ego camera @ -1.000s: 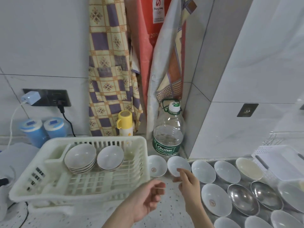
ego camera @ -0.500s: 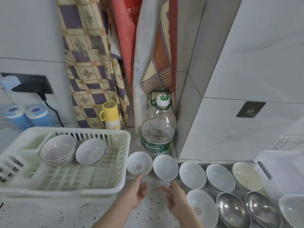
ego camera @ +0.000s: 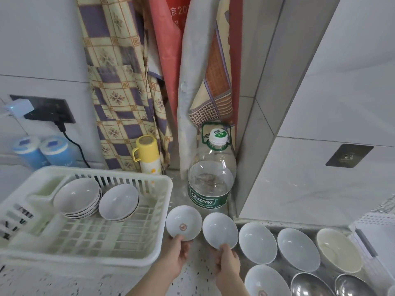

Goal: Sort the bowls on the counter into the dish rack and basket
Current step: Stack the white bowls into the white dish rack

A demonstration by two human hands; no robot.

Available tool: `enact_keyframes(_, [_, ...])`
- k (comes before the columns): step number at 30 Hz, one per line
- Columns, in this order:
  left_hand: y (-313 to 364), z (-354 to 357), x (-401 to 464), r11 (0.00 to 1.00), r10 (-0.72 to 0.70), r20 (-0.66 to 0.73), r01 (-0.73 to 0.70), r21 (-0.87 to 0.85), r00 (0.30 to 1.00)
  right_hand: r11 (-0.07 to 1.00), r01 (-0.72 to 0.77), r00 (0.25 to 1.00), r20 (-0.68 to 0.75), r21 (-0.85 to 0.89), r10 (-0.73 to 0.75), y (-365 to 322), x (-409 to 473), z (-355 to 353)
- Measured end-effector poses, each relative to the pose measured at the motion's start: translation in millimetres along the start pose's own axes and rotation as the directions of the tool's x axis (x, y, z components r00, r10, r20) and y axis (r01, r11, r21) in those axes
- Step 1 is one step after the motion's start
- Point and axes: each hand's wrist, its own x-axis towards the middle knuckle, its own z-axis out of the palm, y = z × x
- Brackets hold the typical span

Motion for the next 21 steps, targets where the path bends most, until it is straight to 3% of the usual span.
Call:
enact_keyframes(5, [1,-6,-21,0.998,0.034,0.015,-0.035,0.057,0.999,0.991,-0.052,0.997,0.070,0.127,0.044,10,-24,-8])
enact_keyframes(12, [-5,-20,-53,0.953,0.070,0.032,-0.076,0.294,0.997,0.967,0.095,0.991,0.075,0.235,-0.115,4,-74,-33])
enact_keyframes(18, [0,-31,-85,0.813,0.004,0.212,-0.126,0.568,0.977,0.928,0.331,0.942,-0.001,0.173,-0.335,-15,-119,-46])
enact_keyframes(21, [7,-32,-102,0.760,-0.008,0.315,-0.199,0.619,0.949,0.902,0.403,0.913,-0.005,0.153,-0.407,-22,-143,-45])
